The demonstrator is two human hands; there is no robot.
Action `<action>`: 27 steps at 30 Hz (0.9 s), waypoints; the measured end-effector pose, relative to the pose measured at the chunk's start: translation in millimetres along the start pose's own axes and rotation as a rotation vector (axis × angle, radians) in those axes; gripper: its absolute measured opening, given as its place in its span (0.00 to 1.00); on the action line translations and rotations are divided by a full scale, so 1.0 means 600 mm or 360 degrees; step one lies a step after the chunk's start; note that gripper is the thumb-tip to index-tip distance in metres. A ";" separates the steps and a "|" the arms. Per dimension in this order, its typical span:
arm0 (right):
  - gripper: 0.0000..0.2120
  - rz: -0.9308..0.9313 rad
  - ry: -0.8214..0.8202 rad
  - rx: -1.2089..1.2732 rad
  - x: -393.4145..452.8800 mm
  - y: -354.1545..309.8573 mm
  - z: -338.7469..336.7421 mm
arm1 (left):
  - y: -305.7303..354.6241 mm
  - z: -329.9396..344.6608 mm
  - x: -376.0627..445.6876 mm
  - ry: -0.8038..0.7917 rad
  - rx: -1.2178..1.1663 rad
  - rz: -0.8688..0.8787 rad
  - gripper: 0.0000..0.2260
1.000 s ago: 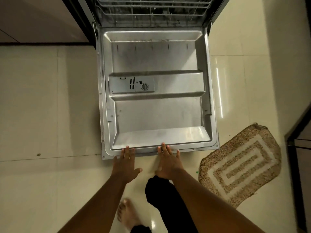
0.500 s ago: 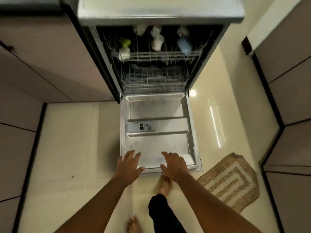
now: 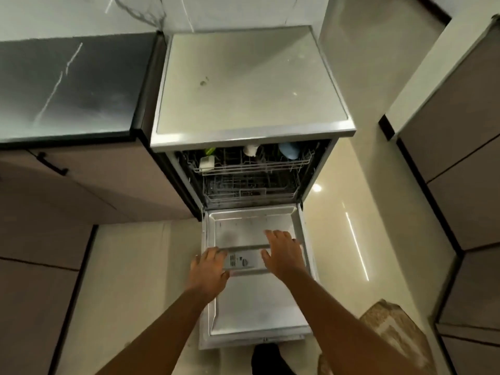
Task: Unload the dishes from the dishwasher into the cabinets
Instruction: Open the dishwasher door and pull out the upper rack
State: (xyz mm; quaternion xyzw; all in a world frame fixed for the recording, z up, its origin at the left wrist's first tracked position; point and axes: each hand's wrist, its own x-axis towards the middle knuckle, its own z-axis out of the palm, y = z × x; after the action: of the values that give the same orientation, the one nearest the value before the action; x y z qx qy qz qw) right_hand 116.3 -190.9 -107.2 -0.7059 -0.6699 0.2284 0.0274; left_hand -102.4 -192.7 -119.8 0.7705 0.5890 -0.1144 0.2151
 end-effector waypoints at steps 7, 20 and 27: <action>0.31 -0.0081 0.0046 -0.0223 0.194 0.054 -0.095 | 0.036 -0.091 0.204 0.0176 0.0034 -0.0007 0.31; 0.47 -0.0056 -0.0083 -0.0401 0.445 0.081 -0.029 | 0.012 -0.106 0.457 0.0123 0.0379 -0.0032 0.38; 0.52 -0.0062 0.0015 -0.0413 0.480 0.089 0.009 | -0.027 -0.089 0.517 0.0153 0.0345 -0.0003 0.42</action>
State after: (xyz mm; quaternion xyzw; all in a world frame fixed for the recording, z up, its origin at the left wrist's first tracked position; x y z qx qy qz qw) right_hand 163.6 78.2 -212.5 -0.6914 -0.7073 0.1359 -0.0566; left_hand -35.3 102.1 -209.2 0.7933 0.5835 -0.1405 0.1019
